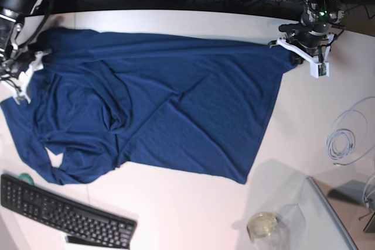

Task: Layout the t-shirt on the table in an organized manner, then fold the t-shirt properly

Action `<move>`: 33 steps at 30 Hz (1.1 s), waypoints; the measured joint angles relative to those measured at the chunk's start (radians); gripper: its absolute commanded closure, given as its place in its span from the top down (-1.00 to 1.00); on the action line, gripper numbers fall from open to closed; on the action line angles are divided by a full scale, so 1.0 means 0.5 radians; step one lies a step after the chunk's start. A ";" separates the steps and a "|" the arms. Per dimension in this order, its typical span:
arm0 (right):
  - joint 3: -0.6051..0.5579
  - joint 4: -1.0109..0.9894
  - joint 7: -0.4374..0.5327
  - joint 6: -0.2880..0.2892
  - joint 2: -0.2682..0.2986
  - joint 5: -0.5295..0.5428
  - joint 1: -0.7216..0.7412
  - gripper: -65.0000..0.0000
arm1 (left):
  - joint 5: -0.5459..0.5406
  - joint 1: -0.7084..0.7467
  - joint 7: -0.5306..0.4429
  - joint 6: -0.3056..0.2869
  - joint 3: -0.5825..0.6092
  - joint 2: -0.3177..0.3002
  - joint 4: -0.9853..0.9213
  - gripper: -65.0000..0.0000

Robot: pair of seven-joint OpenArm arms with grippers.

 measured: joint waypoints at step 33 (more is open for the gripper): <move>-0.893 0.656 0.060 0.001 -0.254 -0.012 -0.521 -0.05 | 0.003 0.045 -0.008 0.008 -0.008 -0.027 0.004 -1.00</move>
